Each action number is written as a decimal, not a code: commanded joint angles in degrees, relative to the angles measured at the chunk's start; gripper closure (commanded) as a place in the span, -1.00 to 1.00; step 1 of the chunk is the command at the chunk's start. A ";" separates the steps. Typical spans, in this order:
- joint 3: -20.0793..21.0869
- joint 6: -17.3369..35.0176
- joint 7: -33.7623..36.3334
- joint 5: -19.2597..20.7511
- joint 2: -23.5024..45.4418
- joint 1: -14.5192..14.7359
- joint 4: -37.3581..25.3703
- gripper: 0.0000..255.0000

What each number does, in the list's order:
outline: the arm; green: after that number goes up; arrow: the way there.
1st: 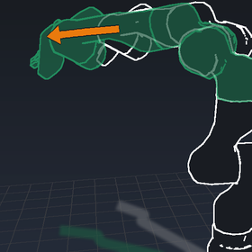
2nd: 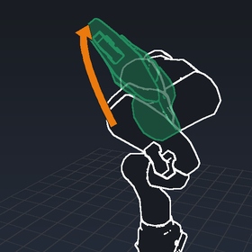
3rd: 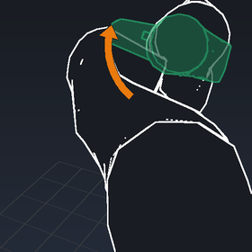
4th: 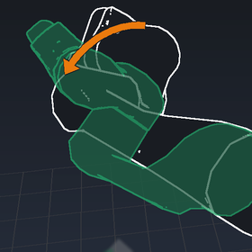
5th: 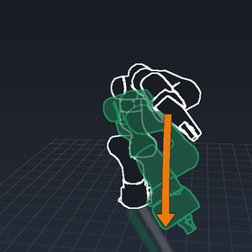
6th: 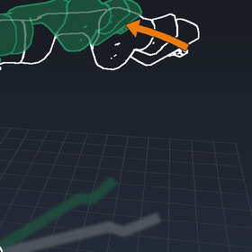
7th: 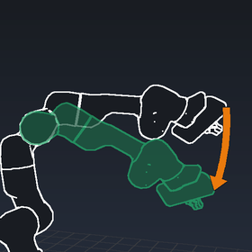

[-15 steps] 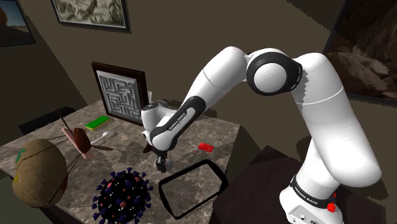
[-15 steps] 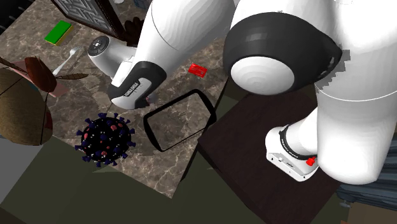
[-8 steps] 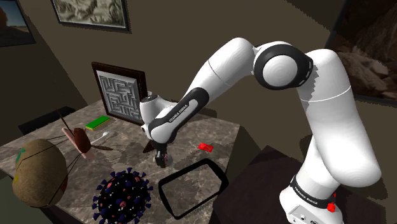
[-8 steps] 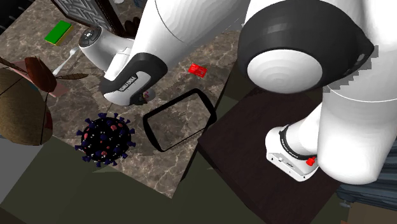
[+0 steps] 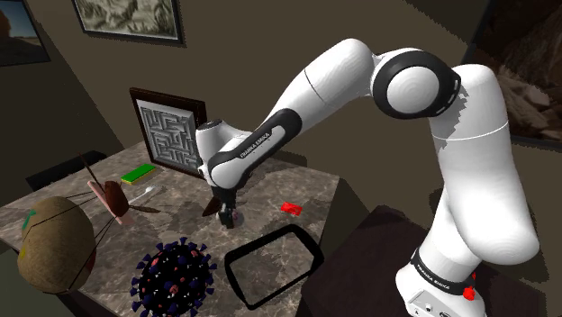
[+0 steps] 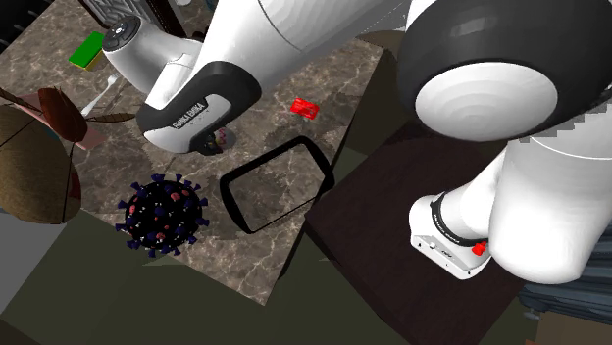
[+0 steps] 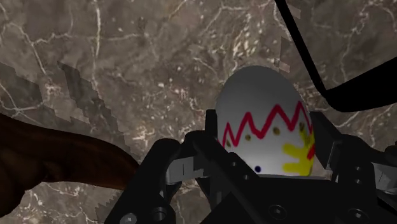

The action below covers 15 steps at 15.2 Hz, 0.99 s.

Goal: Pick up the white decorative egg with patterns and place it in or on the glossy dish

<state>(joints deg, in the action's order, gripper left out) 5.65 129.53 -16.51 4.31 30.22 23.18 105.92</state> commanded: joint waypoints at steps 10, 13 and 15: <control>1.44 7.48 1.51 -1.39 -15.85 0.28 23.28 1.00; 2.11 9.97 1.96 -2.25 -21.17 0.57 31.05 1.00; 2.73 11.67 2.24 -3.19 -25.47 0.92 37.00 1.00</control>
<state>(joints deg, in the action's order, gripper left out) 8.00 140.02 -14.53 1.63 7.32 23.87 139.21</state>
